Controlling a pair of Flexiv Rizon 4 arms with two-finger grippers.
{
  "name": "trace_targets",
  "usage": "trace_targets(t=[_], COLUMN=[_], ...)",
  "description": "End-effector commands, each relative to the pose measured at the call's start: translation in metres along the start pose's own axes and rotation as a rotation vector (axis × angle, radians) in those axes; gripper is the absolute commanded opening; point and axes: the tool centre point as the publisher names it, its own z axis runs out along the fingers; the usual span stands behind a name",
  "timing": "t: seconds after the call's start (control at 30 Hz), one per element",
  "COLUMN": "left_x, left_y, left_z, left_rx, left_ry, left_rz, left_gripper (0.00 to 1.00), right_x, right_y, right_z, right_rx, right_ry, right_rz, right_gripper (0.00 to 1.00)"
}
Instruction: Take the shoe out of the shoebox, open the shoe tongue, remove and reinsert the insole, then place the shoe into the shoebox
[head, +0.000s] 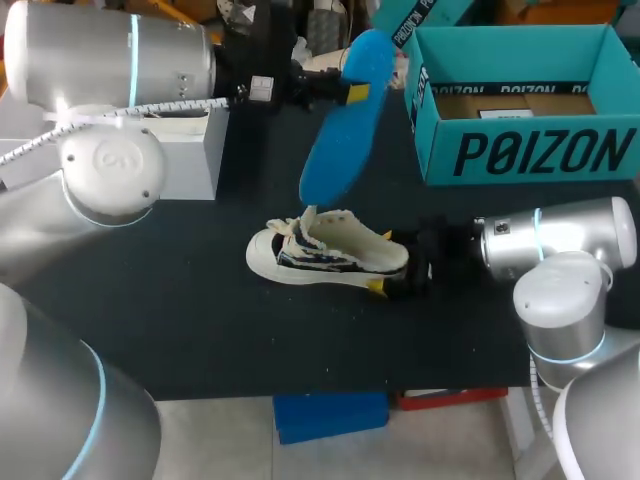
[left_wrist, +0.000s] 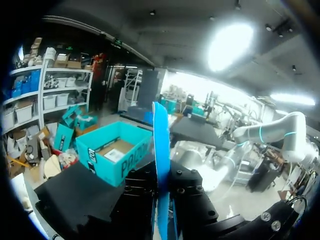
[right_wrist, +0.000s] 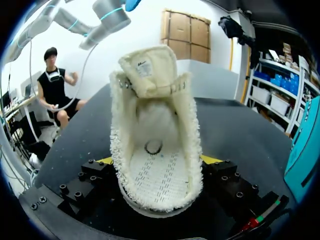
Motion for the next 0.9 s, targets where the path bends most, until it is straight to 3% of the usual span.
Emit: trace_targets(t=[0.03,0.5,0.8,0.9], left_x=[0.0,0.0,0.01,0.013], left_y=[0.005,0.005,-0.001,-0.003], left_z=[-0.02,-0.02,-0.035,-0.041], left_rx=[0.006,0.006,0.085,0.113], left_ry=[0.651,0.651,0.302,0.247], left_rz=[0.005,0.005,-0.073,-0.079], left_gripper=[0.0,0.0,0.0,0.0], right_x=[0.001,0.001,0.001,0.001], right_y=[-0.001,-0.001,-0.001,-0.001], right_z=[0.002,0.002,0.002,0.002], right_rx=[0.003,0.003,0.003,0.003], right_ry=[0.0,0.0,0.0,0.0], right_rz=[0.002,0.002,0.002,0.002], right_gripper=[0.0,0.0,0.0,0.0])
